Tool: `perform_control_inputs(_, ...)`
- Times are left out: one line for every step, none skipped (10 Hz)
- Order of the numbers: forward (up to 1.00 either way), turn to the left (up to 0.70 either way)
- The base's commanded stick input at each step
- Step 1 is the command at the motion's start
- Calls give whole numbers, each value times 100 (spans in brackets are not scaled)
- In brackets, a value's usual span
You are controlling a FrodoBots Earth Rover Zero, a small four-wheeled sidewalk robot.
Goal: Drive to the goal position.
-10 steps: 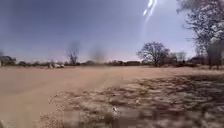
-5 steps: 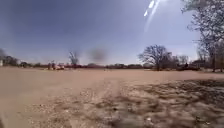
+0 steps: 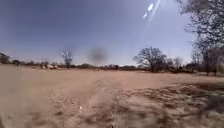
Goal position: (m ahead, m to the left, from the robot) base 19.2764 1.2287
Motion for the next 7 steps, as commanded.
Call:
perform_control_inputs(100, 0)
perform_control_inputs(100, 0)
perform_control_inputs(100, 0)
perform_control_inputs(100, 0)
perform_control_inputs(100, 0)
perform_control_inputs(100, 0)
perform_control_inputs(100, -3)
